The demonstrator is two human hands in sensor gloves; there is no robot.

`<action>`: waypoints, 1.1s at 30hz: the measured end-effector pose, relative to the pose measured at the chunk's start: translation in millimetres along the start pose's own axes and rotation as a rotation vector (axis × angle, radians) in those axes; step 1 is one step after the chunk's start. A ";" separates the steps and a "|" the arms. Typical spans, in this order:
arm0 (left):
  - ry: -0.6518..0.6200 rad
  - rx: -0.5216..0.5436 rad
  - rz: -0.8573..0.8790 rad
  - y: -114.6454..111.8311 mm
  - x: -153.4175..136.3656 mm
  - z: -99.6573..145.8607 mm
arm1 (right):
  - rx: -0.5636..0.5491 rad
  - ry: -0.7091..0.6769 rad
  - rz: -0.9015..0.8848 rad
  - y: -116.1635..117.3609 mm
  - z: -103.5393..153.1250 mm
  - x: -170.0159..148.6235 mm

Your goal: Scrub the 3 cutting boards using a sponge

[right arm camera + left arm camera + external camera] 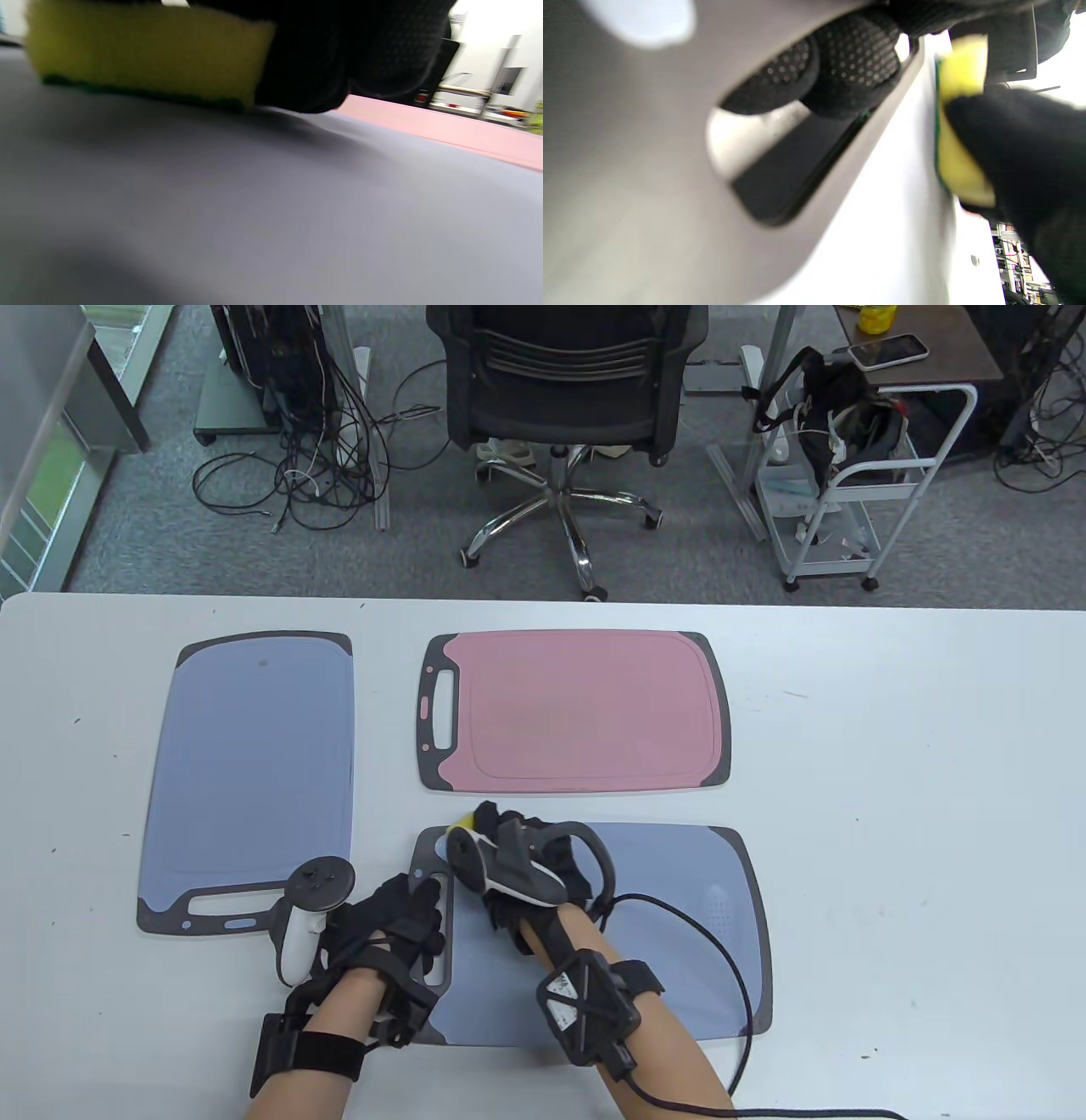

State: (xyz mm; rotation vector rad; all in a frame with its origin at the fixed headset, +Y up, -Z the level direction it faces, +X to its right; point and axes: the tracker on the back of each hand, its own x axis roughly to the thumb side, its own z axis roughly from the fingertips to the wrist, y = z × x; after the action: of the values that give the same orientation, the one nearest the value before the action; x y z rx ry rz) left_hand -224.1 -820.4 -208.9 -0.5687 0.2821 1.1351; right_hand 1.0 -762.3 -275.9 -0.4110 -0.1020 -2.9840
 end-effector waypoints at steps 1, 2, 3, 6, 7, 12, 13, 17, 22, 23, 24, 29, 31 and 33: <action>0.002 -0.002 0.003 0.1 -0.1 -0.1 | 0.009 0.040 0.009 3.9 4.0 -18.5; 0.005 -0.003 0.006 0.2 -0.2 -0.2 | 0.023 0.121 0.012 10.7 12.1 -53.8; 0.005 -0.003 0.007 0.3 -0.3 0.0 | 0.029 0.170 0.009 14.5 17.3 -72.7; 0.007 -0.003 0.007 0.3 -0.4 0.0 | 0.075 0.438 -0.042 33.1 49.8 -161.3; 0.008 -0.003 0.006 0.3 -0.5 0.0 | 0.082 0.501 -0.049 36.7 57.9 -178.8; 0.007 0.001 0.009 -0.6 -2.1 1.4 | 0.085 0.546 -0.087 37.4 70.2 -180.2; 0.007 0.001 0.010 -0.6 -2.2 1.1 | 0.076 0.494 -0.070 33.9 66.4 -164.7; 0.011 0.008 0.003 -0.9 -2.7 1.8 | 0.024 0.133 -0.071 13.8 49.1 -43.1; 0.015 0.017 0.003 -1.6 -4.6 3.7 | -0.044 -0.216 0.005 -5.1 62.4 81.2; 0.014 0.012 0.017 -1.3 -5.8 3.5 | -0.046 -0.158 0.093 -5.4 63.6 80.8; 0.013 0.010 0.022 -1.4 -5.9 3.6 | -0.044 -0.170 0.110 -5.3 63.6 73.5; 0.024 0.024 -0.002 -1.7 -5.6 3.7 | 0.024 0.184 0.006 18.6 71.0 -54.8; 0.029 0.029 -0.012 -2.2 -5.2 3.8 | 0.067 0.373 0.014 29.6 84.3 -115.4; 0.033 0.036 -0.024 -2.9 -4.7 4.1 | 0.121 0.581 -0.018 41.4 105.5 -175.7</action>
State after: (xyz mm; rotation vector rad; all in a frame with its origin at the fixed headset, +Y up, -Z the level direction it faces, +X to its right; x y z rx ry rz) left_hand -223.7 -822.6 -202.4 -0.5584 0.3232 1.0962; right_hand 202.3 -773.9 -220.6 0.4718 -0.2226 -2.9555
